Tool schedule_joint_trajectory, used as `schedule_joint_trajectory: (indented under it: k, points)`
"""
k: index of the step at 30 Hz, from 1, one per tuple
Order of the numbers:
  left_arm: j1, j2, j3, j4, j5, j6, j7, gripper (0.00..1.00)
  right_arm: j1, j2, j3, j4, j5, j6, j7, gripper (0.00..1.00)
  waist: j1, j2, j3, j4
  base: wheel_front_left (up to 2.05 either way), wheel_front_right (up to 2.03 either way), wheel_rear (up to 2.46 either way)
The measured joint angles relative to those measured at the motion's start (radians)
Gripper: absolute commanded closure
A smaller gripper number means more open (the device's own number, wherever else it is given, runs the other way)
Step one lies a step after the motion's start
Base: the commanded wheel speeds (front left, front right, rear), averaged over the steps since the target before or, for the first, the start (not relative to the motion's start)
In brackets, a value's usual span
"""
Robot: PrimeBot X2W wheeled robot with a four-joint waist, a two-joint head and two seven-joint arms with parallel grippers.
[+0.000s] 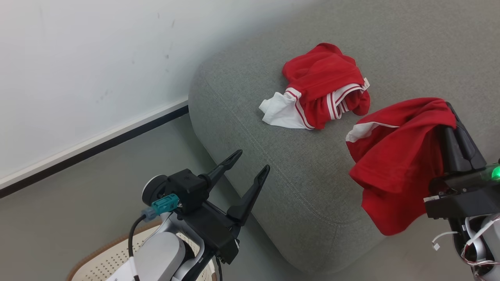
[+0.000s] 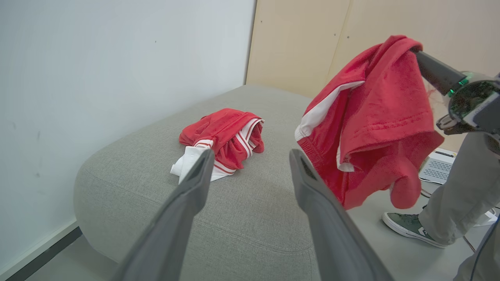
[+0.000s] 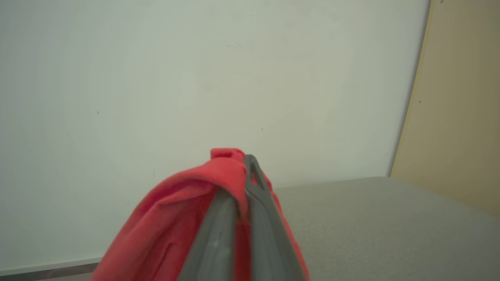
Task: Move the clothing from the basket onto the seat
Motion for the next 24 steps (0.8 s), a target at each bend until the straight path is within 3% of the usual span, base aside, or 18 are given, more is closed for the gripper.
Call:
schedule_joint_trajectory:
  k: [11, 24]
  points:
    - [-0.001, 0.019, -0.007, -0.022, 0.008, 0.001, 0.007, 0.00, -0.006, 0.017, -0.037, -0.039, 0.003, 0.002, 0.000, 1.00, 0.0000, 0.0000, 0.046, -0.005, 0.00, 0.00, 0.00]
    - [-0.016, 0.080, -0.015, -0.107, 0.044, 0.001, 0.058, 0.00, -0.197, -0.012, -0.150, 0.118, 0.100, 0.072, 0.000, 1.00, 0.0001, 0.0000, 0.162, 0.030, 0.00, 0.00, 0.00]
